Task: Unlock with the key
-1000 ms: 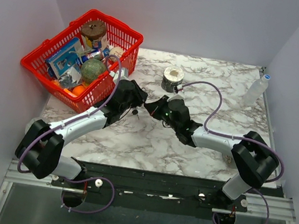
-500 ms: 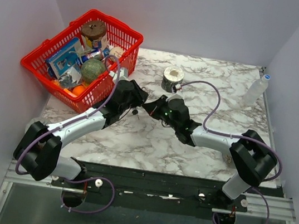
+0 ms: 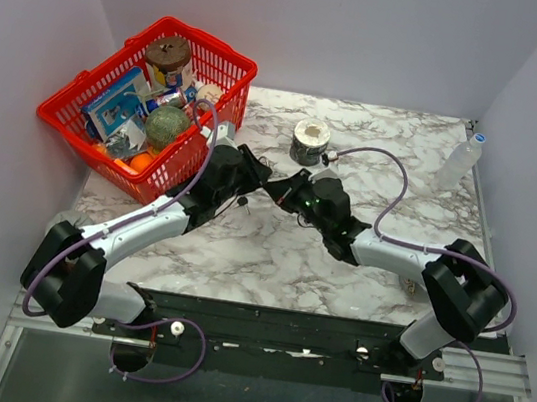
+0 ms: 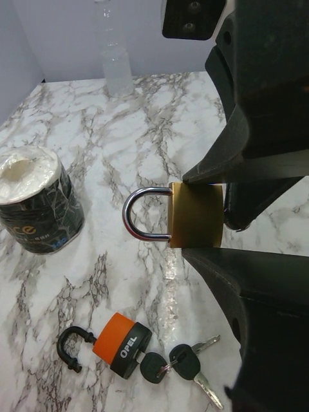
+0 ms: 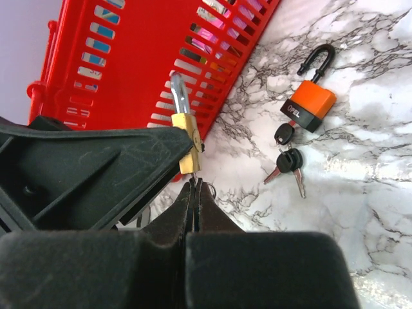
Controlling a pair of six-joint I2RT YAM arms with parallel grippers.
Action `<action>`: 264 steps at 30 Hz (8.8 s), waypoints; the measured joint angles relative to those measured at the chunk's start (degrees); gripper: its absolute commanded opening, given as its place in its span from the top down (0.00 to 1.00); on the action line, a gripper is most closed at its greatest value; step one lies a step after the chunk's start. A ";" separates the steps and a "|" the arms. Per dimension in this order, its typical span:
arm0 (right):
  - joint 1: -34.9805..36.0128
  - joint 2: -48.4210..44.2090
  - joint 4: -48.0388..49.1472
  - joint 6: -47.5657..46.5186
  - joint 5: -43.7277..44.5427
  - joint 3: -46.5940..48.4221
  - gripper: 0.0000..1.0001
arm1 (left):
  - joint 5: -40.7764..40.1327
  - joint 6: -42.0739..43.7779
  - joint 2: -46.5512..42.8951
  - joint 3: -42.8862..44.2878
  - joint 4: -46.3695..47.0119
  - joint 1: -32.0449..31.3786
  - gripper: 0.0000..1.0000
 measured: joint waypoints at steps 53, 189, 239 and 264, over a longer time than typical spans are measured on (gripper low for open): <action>-12.50 -24.00 0.04 -4.46 -23.10 -7.87 0.99 | 26.69 6.16 -4.17 0.83 22.12 -1.42 1.00; -14.38 -32.92 -45.48 -37.00 -38.80 3.02 0.52 | 61.68 32.00 -4.83 0.11 -3.15 -4.44 1.00; -14.71 -20.87 -42.53 -28.63 -41.09 2.40 0.30 | 35.98 41.66 -8.57 1.16 -14.27 -11.02 1.00; -24.33 -53.02 -42.93 -32.28 -22.67 -9.49 0.18 | -5.57 30.95 28.70 26.32 -25.27 -10.01 1.00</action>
